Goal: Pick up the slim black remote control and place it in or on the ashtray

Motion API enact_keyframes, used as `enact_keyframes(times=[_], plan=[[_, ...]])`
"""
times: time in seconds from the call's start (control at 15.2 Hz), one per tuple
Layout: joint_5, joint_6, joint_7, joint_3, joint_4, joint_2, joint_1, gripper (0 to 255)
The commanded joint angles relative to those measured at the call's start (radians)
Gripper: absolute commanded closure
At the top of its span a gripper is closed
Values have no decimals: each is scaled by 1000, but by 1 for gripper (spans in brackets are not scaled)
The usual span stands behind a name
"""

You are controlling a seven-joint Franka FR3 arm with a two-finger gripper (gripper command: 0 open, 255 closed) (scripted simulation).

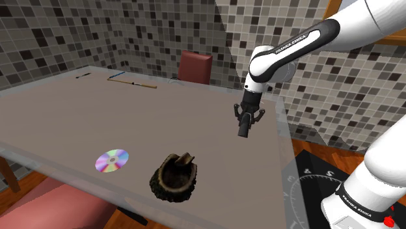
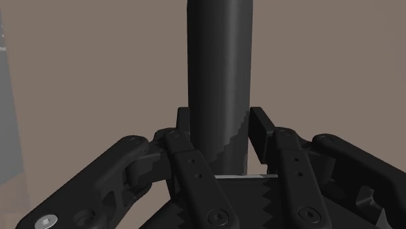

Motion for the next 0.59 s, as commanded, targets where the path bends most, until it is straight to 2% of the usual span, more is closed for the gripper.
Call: enact_keyframes(times=[0.0, 0.53], plan=[[-1, -27, 6, -1, 11, -16, 0, 255], [-8, -140, 23, -8, 64, -78, -3, 255]])
